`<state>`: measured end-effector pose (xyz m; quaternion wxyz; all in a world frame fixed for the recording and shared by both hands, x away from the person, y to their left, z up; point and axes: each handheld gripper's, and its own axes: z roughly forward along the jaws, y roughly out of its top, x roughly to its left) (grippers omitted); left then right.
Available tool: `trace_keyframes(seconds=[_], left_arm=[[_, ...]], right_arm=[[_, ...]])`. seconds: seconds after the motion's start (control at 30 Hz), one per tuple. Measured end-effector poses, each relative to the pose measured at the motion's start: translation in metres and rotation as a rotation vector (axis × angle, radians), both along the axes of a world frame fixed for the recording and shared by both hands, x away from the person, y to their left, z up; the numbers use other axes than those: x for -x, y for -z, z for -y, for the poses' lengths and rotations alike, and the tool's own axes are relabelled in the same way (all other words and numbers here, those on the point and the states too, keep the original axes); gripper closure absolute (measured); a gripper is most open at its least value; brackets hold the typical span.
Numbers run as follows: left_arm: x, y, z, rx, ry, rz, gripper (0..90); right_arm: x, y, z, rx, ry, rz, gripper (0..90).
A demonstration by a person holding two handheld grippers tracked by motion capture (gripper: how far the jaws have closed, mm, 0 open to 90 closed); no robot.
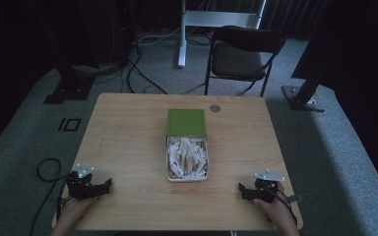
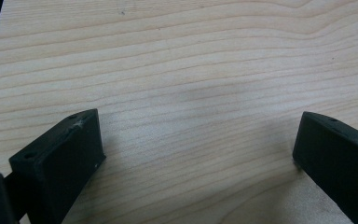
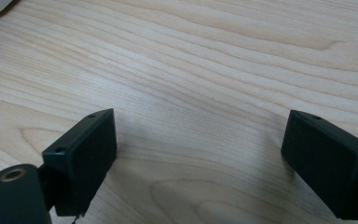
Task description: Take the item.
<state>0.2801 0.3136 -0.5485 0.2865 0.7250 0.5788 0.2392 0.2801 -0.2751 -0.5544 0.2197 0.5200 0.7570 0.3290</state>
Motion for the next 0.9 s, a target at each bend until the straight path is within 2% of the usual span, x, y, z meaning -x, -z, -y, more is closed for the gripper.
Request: trace_keyframes(seconds=[0.9], left_arm=[[0.0001, 0.0001, -0.0002, 0.0, 0.003, 0.0, 2.3]], right_arm=[[0.0, -0.0001, -0.0003, 0.0, 0.002, 0.0, 10.4]])
